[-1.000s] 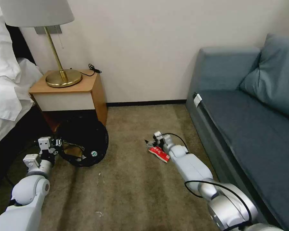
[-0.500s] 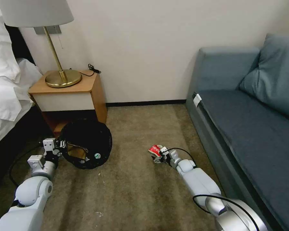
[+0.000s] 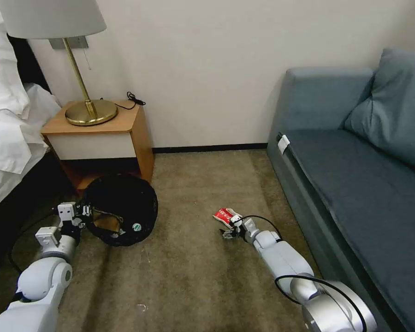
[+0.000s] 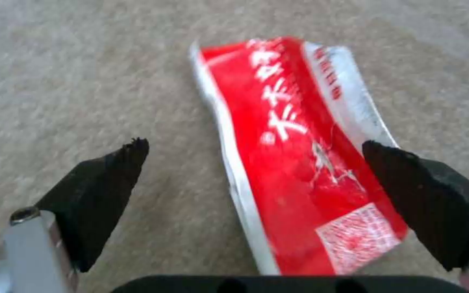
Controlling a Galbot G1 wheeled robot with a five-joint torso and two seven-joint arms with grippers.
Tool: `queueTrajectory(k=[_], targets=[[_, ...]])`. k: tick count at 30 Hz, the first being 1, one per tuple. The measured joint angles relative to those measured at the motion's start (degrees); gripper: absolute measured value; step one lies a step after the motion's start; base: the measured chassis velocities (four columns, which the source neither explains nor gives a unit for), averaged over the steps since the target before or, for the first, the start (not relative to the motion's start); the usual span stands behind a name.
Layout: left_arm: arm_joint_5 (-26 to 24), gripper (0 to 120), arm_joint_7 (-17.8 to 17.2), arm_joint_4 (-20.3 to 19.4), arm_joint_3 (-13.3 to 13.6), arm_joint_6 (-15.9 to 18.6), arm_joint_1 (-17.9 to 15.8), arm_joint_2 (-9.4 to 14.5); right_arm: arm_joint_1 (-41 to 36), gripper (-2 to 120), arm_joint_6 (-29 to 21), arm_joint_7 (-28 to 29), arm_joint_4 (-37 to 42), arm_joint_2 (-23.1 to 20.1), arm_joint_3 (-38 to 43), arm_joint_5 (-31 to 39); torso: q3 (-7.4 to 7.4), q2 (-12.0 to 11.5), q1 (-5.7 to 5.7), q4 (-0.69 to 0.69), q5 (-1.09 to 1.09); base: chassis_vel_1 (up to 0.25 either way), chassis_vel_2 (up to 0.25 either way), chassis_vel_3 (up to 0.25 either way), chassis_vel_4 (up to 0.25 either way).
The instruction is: Pick up the trash bin, then pick up the garbage on the floor and place it into the trash bin.
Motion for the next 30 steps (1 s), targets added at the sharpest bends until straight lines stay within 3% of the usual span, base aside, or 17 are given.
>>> queueTrajectory(k=[8,26,30], targets=[[-1.21,4,-0.76,-0.99,-0.95,0.25,0.29,0.46,0.6,100,-0.3,0.9,-1.7,1.15,2.43,-3.12,0.0,0.0,0.0,0.01,0.01,0.0,0.0,0.0,0.0],[-1.14,4,-0.39,-4.96,-1.91,-0.8,3.5,-0.95,0.63,100,-3.07,2.43,-5.01,1.86,6.53,-5.05,0.0,0.0,0.0,0.01,0.01,0.0,0.0,0.0,0.0],[-0.98,4,-0.33,-4.96,-1.78,-0.94,3.51,-1.3,0.57,96,-3.23,2.07,-5.33,1.86,7.3,-5.07,0.0,0.0,0.0,0.01,0.0,0.0,0.0,0.0,0.0]])
